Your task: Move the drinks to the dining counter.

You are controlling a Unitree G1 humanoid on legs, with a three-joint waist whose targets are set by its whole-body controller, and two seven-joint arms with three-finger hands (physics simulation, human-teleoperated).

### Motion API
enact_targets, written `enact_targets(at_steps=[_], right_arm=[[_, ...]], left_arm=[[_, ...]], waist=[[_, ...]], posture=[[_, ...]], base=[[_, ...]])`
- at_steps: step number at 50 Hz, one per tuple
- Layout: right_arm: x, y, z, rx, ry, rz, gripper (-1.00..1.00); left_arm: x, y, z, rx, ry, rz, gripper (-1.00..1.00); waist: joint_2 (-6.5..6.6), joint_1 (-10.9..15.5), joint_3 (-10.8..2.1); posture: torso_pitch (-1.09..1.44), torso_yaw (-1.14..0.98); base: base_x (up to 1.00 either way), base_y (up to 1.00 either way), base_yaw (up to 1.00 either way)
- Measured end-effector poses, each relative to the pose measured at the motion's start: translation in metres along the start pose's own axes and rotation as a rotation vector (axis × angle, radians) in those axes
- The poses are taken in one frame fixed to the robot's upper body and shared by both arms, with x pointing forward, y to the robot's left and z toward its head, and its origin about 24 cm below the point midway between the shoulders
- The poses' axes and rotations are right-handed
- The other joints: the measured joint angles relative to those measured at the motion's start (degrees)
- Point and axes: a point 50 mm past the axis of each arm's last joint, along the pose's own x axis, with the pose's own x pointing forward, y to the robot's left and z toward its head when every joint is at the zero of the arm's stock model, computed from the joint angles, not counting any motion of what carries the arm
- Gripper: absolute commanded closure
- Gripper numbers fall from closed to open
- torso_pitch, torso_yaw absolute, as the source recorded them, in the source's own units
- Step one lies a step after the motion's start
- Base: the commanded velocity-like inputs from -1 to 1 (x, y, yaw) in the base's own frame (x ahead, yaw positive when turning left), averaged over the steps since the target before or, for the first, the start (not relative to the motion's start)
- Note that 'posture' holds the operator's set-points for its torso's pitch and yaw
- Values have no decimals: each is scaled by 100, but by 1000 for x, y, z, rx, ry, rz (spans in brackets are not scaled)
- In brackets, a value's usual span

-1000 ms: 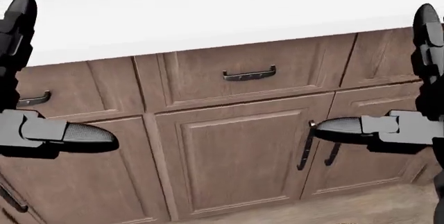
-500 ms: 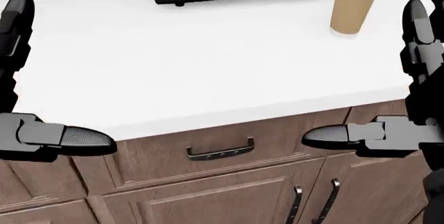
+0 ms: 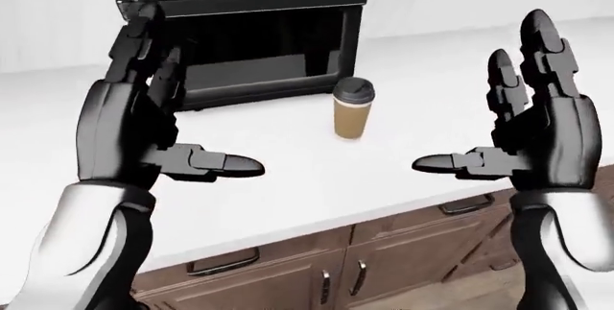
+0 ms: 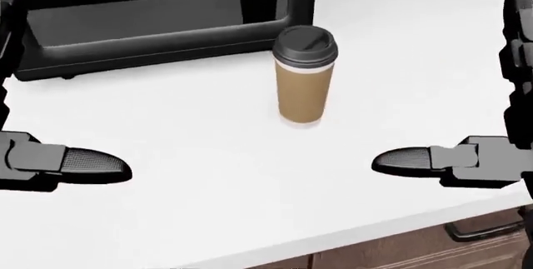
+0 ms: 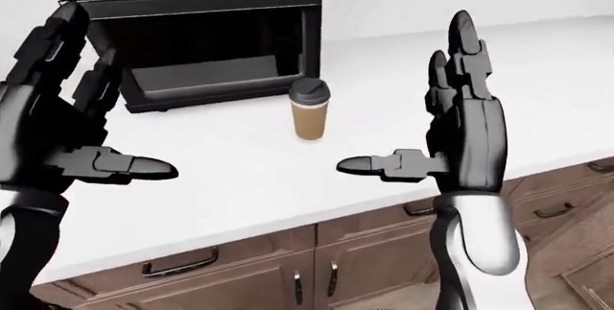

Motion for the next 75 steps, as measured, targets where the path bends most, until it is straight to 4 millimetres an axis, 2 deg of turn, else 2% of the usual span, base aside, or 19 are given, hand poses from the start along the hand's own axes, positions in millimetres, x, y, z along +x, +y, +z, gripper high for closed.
enact_targets(at_steps=[1,2,5,8,11,16,19,21,22,24,27,29,31,35,41,49,58,68,75], right_arm=[[1,1,-1,-4,3,4,-100],[2,1,-6,-5,33,4,-100],[3,1,-17,-2,106,-4,-100],[4,4,-13,-2,90,9,-100],[5,6,-10,-5,66,18,-100],[5,10,-12,-7,72,24,-100],[6,14,-13,-7,75,37,-100],[9,18,-11,-8,68,47,-100],[10,21,-10,-3,64,53,-100],[14,27,-12,1,74,69,-100],[22,33,-19,0,100,74,-100],[28,35,-19,-6,105,60,-100],[34,33,-20,-9,110,35,-100],[45,33,-28,-25,139,-8,-100],[55,50,-37,-6,185,3,-100],[70,70,-51,-5,250,-9,-100],[72,96,-54,-19,265,49,-100],[82,113,-69,-31,298,51,-100],[83,127,-71,-51,291,27,-100]], left_arm=[[-1,-2,-1,-10,0,-7,-100],[-2,-4,-8,-24,31,-21,-100],[0,-5,-19,-32,110,-48,-100],[0,0,-12,-22,74,-21,-100],[-2,0,-5,-14,28,-12,-100],[-4,-1,-8,-19,43,-22,-100],[-6,-1,-10,-21,55,-22,-100],[-7,0,-9,-20,52,-16,-100],[-7,2,-9,-16,51,-9,-100],[-8,4,-11,-16,61,3,-100],[-8,5,-11,-10,63,16,-100],[-7,5,-9,-8,50,17,-100],[-7,3,-10,-13,54,6,-100],[-5,1,-13,-18,66,-9,-100],[-5,0,-9,-15,47,-11,-100],[-4,1,-9,-14,53,-10,-100],[-4,5,-8,-11,50,-2,-100],[-4,4,-9,-11,50,-5,-100],[-4,5,-10,-12,50,-1,-100]], waist=[[-133,-72,71],[-64,-111,159],[15,-131,18],[113,-93,-73],[195,-61,-65],[271,-43,59],[407,-48,95],[609,-59,26],[606,-25,-6],[498,67,-29],[404,108,-132],[291,162,-193],[301,169,-150],[344,165,-161],[412,153,-162],[441,141,-169],[467,146,-161],[474,134,-177],[485,141,-183]], posture=[[0,0],[0,0],[0,0],[0,0],[0,0],[0,0],[0,0],[0,0],[0,0],[0,0],[0,0],[0,0],[0,0],[0,0],[0,0],[0,0],[0,0],[0,0],[0,0]], base=[[0,0,0],[0,0,0],[0,0,0],[0,0,0],[0,0,0],[0,0,0],[0,0,0],[0,0,0],[0,0,0],[0,0,0],[0,0,0],[0,0,0],[0,0,0],[0,0,0],[0,0,0],[0,0,0],[0,0,0],[0,0,0],[0,0,0]])
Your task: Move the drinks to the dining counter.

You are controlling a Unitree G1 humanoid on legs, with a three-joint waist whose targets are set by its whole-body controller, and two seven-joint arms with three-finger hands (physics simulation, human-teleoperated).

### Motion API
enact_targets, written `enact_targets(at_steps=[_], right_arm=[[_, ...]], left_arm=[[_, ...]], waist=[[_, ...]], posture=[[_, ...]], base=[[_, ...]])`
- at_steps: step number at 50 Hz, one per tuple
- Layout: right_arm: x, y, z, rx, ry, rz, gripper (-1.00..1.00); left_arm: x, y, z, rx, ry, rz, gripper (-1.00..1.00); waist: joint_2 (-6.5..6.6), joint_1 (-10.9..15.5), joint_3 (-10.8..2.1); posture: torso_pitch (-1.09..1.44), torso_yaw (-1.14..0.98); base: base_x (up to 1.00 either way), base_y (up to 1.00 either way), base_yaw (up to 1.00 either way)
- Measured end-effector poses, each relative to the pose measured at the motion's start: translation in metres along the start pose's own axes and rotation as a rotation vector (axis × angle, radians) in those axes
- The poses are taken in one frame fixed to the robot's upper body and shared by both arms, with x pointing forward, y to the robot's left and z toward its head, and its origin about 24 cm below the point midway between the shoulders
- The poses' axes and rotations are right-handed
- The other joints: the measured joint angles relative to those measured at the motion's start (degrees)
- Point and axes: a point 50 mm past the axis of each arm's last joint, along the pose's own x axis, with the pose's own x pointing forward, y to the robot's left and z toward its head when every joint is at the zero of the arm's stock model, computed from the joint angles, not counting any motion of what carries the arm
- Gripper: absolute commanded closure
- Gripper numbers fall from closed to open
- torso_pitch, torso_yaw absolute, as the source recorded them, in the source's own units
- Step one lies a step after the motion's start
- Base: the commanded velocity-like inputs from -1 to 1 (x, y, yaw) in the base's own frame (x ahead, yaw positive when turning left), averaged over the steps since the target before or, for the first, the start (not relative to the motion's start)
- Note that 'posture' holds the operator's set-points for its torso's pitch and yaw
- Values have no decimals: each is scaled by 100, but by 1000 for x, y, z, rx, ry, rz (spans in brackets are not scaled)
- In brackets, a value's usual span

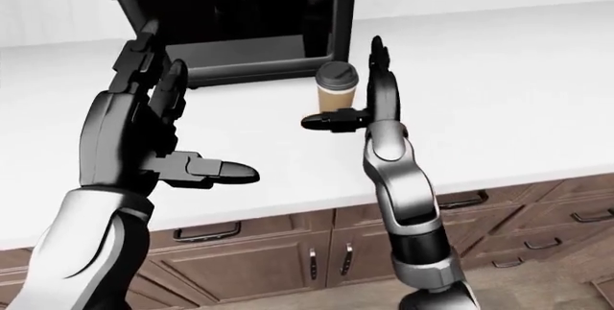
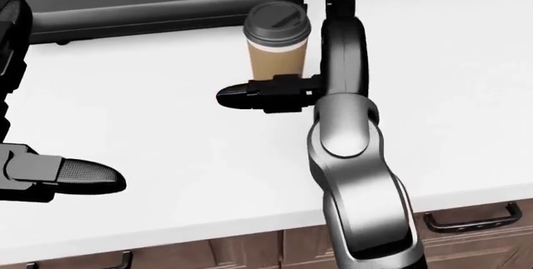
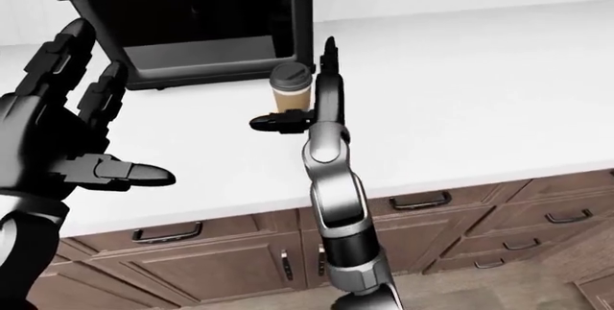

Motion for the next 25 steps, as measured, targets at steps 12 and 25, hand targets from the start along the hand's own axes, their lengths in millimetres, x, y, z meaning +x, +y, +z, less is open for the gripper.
enact_targets(at_steps=[12,25], right_arm=[[3,3,-3,-7,-12,-65,-98],[4,4,-11,-8,7,-57,-30]], left_arm=[[-2,0,3,-1,-13,-6,-100],[0,0,1,-2,-11,-8,-100]], waist=[[2,0,-2],[-2,-7,14]], posture=[[0,0],[0,0]], base=[[0,0,0],[0,0,0]])
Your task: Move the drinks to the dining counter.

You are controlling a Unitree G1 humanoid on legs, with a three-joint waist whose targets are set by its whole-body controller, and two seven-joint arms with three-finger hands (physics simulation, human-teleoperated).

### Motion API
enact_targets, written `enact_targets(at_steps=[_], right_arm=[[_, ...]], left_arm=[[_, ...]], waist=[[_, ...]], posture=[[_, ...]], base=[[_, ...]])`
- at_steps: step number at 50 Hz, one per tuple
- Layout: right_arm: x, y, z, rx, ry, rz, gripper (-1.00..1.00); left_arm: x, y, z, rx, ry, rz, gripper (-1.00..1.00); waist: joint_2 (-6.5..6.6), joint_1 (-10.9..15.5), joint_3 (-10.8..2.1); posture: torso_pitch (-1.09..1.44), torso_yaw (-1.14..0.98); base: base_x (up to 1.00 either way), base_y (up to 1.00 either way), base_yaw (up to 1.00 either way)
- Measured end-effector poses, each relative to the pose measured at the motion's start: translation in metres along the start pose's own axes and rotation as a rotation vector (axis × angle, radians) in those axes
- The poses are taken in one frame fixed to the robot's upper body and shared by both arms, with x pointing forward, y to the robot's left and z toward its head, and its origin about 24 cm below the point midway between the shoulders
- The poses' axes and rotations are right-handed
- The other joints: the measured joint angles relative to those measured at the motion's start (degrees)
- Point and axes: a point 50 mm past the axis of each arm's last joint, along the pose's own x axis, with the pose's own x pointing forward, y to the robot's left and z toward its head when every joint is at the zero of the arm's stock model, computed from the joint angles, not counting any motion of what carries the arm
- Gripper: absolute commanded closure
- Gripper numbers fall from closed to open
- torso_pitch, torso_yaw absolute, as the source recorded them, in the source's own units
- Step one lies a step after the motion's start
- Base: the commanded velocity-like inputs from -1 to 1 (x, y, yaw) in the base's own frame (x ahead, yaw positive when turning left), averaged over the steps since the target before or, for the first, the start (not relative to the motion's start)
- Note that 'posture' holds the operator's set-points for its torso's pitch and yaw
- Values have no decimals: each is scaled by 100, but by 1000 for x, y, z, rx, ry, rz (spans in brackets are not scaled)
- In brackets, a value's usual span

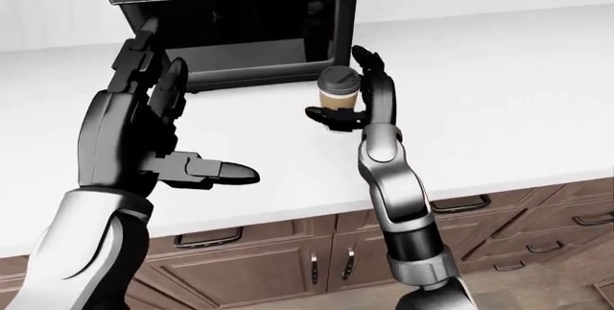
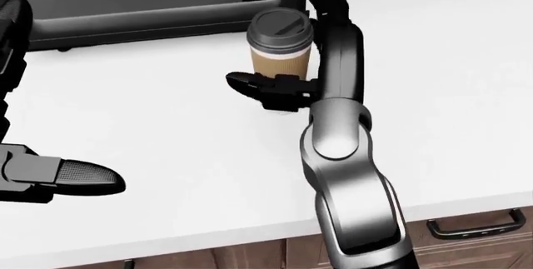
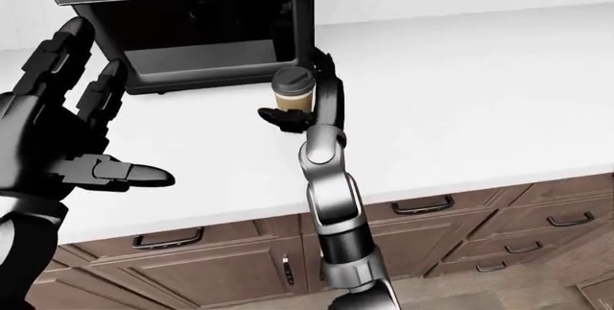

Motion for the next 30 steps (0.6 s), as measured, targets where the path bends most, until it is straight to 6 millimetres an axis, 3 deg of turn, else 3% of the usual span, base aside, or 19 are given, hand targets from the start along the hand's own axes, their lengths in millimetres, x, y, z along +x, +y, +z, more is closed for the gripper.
enact_targets(at_steps=[6,10,16,22,30], right_arm=[[0,1,-1,0,-7,2,6],[0,-1,1,-1,-19,-1,19],[0,-6,1,-3,-25,-12,100],[-6,-13,9,-15,-18,8,100],[-19,-32,46,5,-73,13,100]], left_arm=[[-1,0,0,0,-1,0,-100],[-1,0,1,1,-3,0,-100],[-2,-1,3,2,-7,-1,-100],[-1,-1,4,3,-7,-7,-100],[-1,-2,5,5,-5,-7,-100]], waist=[[-4,0,1],[-7,-2,-13],[-13,4,-20],[-20,22,14],[-38,29,25]], posture=[[0,0],[0,0],[0,0],[0,0],[0,0]], base=[[0,0,0],[0,0,0],[0,0,0],[0,0,0],[0,0,0]])
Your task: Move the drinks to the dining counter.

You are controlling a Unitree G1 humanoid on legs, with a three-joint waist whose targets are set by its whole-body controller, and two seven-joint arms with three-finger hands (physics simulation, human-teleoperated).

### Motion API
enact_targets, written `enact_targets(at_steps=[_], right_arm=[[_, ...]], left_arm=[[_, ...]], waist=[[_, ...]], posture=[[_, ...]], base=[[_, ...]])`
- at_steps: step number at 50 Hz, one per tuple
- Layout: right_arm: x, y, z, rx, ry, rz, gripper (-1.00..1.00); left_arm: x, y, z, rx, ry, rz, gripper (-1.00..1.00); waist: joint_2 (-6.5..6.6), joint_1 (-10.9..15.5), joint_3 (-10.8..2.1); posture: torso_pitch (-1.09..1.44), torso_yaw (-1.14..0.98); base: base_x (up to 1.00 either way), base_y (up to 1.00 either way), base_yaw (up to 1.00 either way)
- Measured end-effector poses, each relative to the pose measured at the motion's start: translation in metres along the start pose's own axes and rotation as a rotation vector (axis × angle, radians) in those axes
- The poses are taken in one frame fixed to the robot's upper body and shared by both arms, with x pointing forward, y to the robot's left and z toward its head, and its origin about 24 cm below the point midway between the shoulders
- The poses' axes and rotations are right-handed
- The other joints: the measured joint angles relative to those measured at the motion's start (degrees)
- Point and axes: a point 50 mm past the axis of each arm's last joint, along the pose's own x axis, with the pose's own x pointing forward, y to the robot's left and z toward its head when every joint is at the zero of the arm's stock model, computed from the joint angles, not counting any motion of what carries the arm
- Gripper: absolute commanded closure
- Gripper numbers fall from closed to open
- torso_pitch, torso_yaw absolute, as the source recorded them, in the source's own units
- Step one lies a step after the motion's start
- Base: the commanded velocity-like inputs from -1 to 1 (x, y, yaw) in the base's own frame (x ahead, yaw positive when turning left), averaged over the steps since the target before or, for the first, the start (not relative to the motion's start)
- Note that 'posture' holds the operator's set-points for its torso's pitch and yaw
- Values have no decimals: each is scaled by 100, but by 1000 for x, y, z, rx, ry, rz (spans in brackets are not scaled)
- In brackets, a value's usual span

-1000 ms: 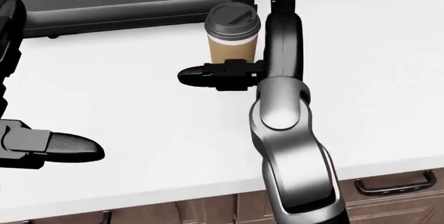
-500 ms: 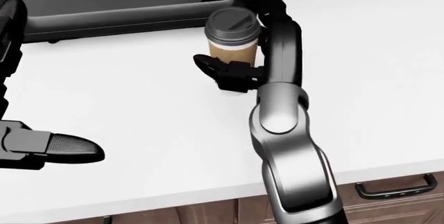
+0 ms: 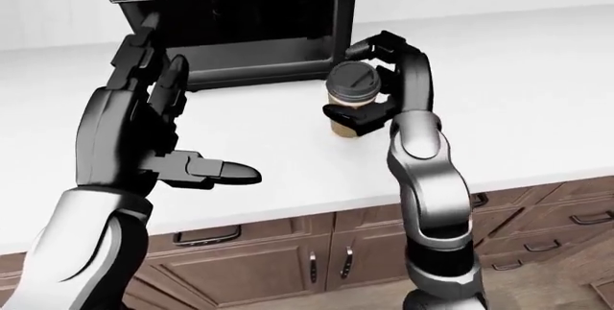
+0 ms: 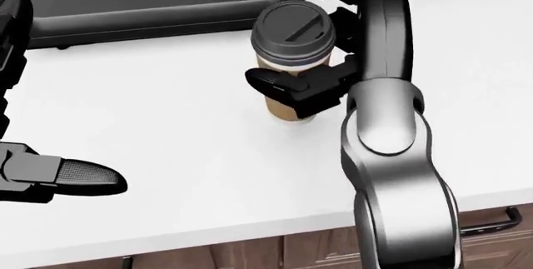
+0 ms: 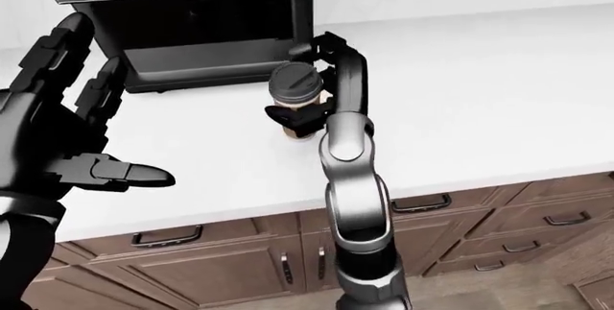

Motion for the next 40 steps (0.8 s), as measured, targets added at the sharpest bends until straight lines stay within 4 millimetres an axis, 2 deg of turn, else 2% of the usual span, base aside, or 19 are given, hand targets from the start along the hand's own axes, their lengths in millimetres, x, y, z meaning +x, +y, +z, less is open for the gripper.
enact_targets(at_steps=[1,3,4,7,11,13,17,18,20,22,23,26,28,29,31,34,36,38,40], right_arm=[[-1,-1,3,3,-7,1,100],[-3,0,7,4,-11,9,100],[-3,1,5,0,-1,15,100],[-4,0,-3,-6,37,14,100],[-4,-3,-1,-4,35,-2,100],[-5,-2,3,1,16,5,100],[-6,0,8,19,-10,13,100],[-6,0,7,24,-8,15,100],[-7,-3,-3,27,25,-3,100],[-6,-1,-11,29,70,2,100],[-6,1,-11,30,73,13,100],[-7,6,2,49,21,49,100],[-9,8,12,64,-28,62,100],[-9,8,17,70,-51,68,100],[-12,3,16,79,-67,48,100],[-9,4,7,61,-20,42,100],[-8,3,2,52,9,40,100],[-8,2,0,50,18,33,100],[-8,3,4,55,2,36,100]], left_arm=[[0,0,0,0,-1,-1,-100],[0,0,1,0,-2,0,-100],[0,0,1,-2,3,0,-100],[-1,-2,2,-4,1,-12,-100],[-1,-5,4,-3,-19,-28,-100],[-1,-3,3,-4,-11,-19,-100],[0,-2,1,-2,-6,-8,-100],[0,-1,0,-3,-3,-5,-100],[2,-4,-5,-15,26,-24,-100],[0,-2,-7,-8,42,-20,-100],[0,-1,-5,-3,29,-10,-100],[-2,2,4,9,-28,18,-100],[-2,2,6,11,-41,21,-100],[-2,2,6,9,-42,23,-100],[-3,-2,1,-2,-12,0,-100],[-1,-1,-3,-4,21,-5,-100],[0,-1,-2,-3,12,-4,-100],[-1,-2,1,-1,-7,-11,-100],[-1,-1,3,3,-23,-10,-100]], waist=[[-2,-2,-4],[22,-52,-153],[32,-71,-175],[-11,-93,-126],[-183,-78,-133],[-86,-15,-120],[293,80,-72],[274,35,-55],[310,208,172],[359,270,145],[293,302,90],[-86,306,33],[-417,275,29],[-649,287,4],[-552,232,139],[-330,196,163],[-113,112,174],[128,51,120],[408,86,-18]], posture=[[0,0],[0,0],[0,0],[0,0],[0,0],[0,0],[0,0],[0,0],[0,0],[0,0],[0,0],[0,0],[0,0],[0,0],[0,0],[0,0],[0,0],[0,0],[0,0]], base=[[-60,0,0],[-96,0,0],[-100,0,0],[-100,0,0],[-100,0,0],[-100,0,0],[-93,29,0],[-28,0,100],[-11,0,100],[-2,0,100],[0,0,100],[-1,0,100],[0,0,100],[0,0,100],[0,0,100],[0,0,100],[0,0,100],[0,0,100],[0,0,100]])
